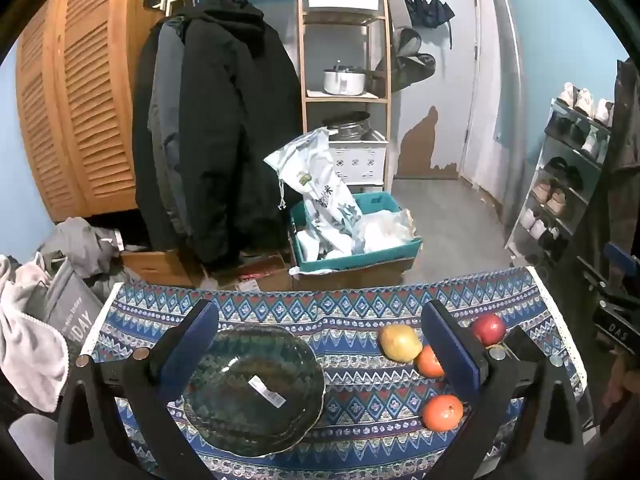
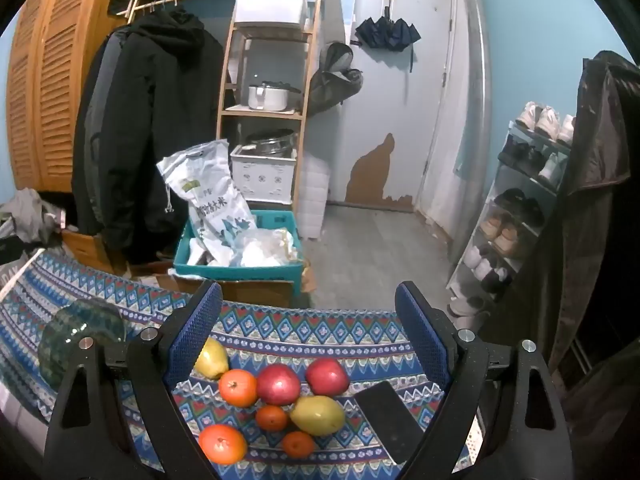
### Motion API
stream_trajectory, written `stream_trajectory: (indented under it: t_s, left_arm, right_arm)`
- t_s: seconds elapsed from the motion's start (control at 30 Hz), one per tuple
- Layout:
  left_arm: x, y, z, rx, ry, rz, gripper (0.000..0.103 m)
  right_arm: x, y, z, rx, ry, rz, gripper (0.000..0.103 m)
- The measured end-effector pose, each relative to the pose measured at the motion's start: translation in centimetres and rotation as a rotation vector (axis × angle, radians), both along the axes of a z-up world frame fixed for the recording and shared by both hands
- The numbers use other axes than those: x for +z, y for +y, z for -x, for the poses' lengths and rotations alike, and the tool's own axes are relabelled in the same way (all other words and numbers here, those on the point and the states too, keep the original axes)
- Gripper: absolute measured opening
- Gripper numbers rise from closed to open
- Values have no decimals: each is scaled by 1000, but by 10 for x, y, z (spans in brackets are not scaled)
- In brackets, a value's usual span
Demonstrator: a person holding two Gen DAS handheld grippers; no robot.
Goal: Organize fruits
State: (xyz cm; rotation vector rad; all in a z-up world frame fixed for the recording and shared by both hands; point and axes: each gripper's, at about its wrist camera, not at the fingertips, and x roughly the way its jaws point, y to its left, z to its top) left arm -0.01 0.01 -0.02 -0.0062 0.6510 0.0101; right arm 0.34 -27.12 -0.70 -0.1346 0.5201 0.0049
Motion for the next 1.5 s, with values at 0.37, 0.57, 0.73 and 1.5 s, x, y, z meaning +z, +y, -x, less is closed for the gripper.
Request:
stream_trajectory:
  t_s: [0.37,0.57,0.73,1.5]
  left_arm:
    - [-5,-2,-2,-14,24,-21,102]
    - [-5,-3,-2,-11,21,-29,102]
    - [-6,-1,-1,-14,20,-25,102]
    - [-3,5,4,-9,3,-11,102]
  right_arm:
    - [-2,-4,0,0,18,4,87]
    - [0,0,0,-2,15,7,87]
    - [-1,-2,0,-4,15,7,87]
    - [-1,1,-1,-3,16,14,87]
